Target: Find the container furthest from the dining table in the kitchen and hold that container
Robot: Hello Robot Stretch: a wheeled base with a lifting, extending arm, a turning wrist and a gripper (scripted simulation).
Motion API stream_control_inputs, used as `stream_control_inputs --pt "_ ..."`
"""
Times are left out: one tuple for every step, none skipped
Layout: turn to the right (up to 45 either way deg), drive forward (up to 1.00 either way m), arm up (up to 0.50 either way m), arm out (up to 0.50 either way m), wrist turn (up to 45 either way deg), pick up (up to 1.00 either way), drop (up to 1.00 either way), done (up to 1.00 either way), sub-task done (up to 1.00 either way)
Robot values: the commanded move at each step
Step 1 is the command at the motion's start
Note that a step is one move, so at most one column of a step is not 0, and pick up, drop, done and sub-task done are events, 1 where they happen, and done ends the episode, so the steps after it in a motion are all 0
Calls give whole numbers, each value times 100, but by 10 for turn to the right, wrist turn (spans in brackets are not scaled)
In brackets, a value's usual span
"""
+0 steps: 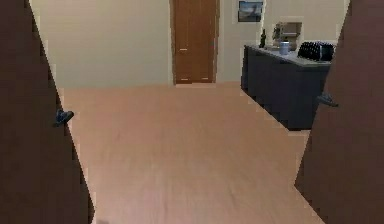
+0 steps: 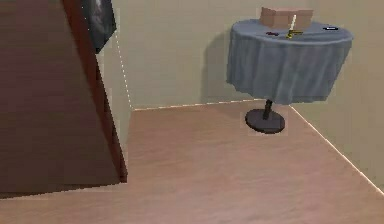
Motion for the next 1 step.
stream_control_inputs --pt "-60 0 0 0 0 0 0 0 0"
